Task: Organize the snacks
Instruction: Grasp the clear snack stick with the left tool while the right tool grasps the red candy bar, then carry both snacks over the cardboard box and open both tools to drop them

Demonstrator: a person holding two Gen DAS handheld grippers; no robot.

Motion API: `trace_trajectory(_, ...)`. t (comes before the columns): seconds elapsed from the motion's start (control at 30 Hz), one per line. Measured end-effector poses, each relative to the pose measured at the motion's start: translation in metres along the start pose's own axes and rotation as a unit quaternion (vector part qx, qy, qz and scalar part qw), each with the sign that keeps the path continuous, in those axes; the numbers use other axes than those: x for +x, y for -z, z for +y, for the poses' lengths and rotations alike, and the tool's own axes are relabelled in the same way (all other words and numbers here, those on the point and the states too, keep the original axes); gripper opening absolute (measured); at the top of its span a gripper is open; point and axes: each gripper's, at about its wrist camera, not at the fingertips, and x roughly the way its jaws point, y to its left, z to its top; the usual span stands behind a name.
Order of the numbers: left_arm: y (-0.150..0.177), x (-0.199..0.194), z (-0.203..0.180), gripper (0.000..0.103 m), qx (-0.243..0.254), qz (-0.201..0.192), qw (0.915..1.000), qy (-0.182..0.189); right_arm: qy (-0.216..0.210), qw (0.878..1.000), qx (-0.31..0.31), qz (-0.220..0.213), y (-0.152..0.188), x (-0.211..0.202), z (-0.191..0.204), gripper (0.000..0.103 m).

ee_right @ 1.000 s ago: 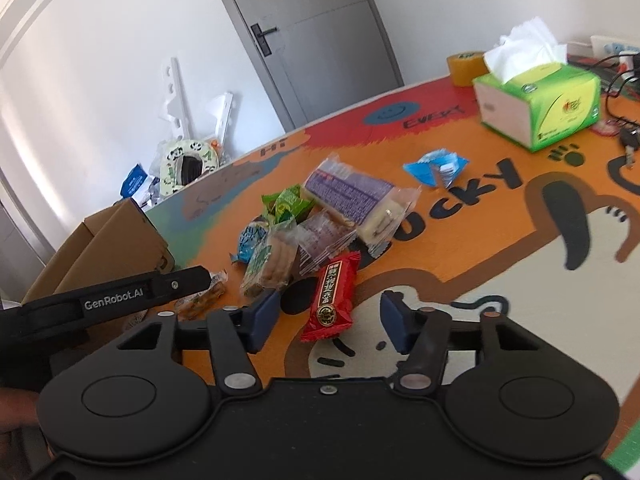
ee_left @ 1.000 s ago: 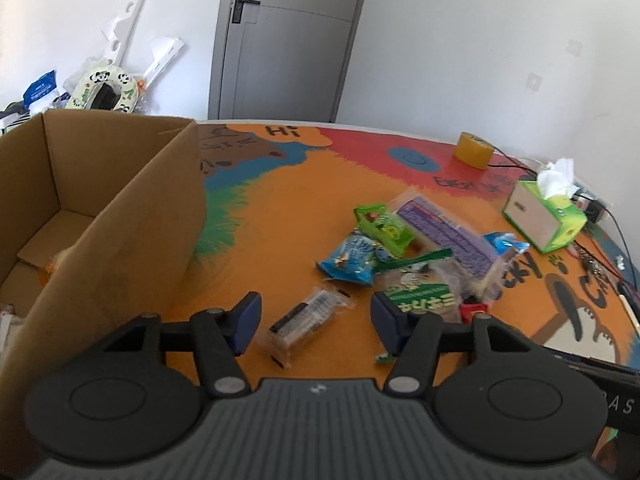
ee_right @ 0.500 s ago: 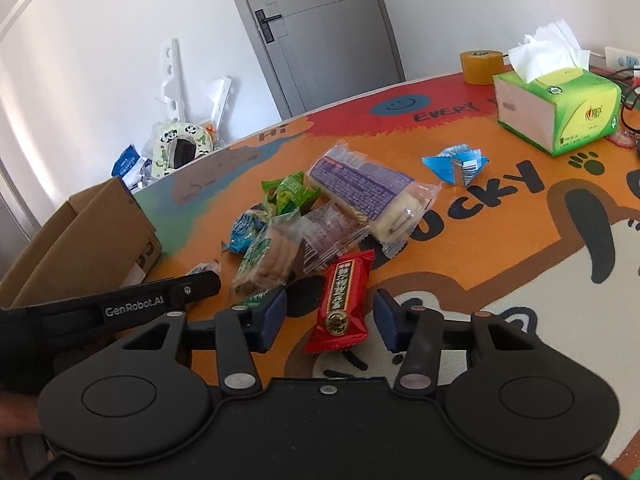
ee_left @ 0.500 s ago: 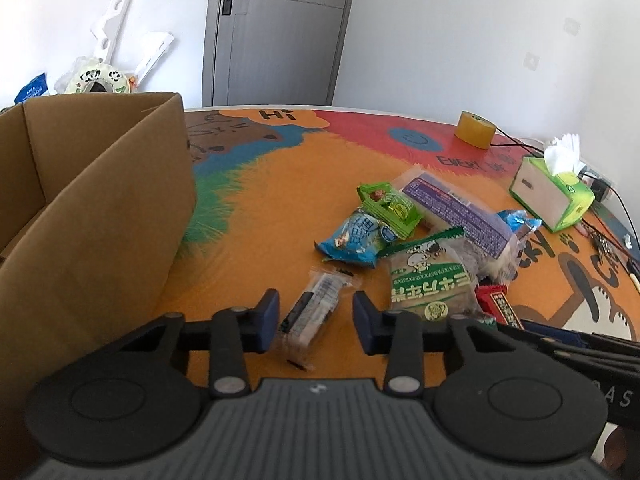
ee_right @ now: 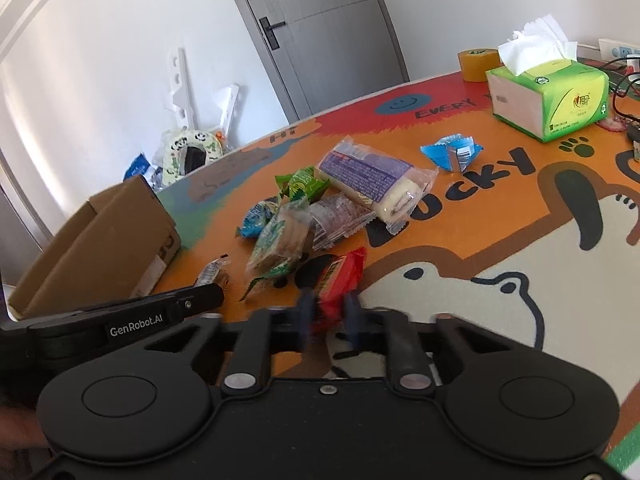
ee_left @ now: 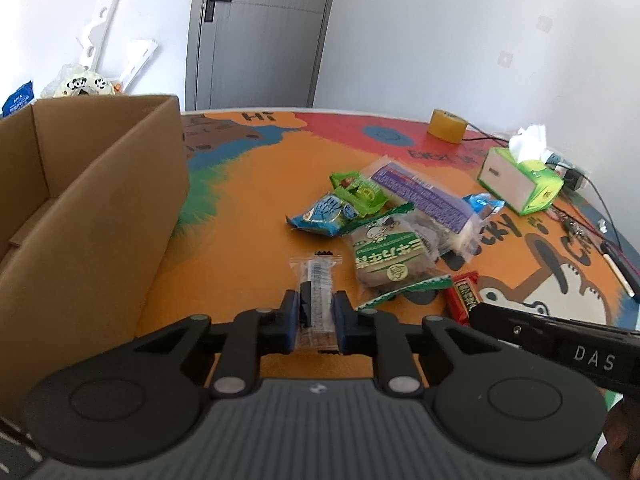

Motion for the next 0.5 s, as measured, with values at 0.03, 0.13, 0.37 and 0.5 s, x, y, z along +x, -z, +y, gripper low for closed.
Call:
trace_trajectory(0.03,0.000,-0.003,0.000,0.018,0.000,-0.003,1.0000,0.001,0.001,1.000,-0.002,-0.003,0.000,-0.003,0.001,0.015)
trace_trajectory(0.13,0.001,-0.012,0.000,0.018,-0.002,-0.009,0.9999,0.005,0.002,1.000,-0.007,-0.009,0.003,-0.010,0.004,0.015)
trace_trajectory(0.37,0.001,-0.034,0.002,0.018,-0.007,-0.029,0.9995,0.007,-0.001,1.000,-0.008,-0.026,0.004,-0.028,0.008,0.010)
trace_trajectory(0.5,-0.001,-0.044,0.004,0.018,-0.008,-0.040,0.9991,0.007,-0.004,0.999,-0.010,-0.039,0.002,-0.037,0.011,0.009)
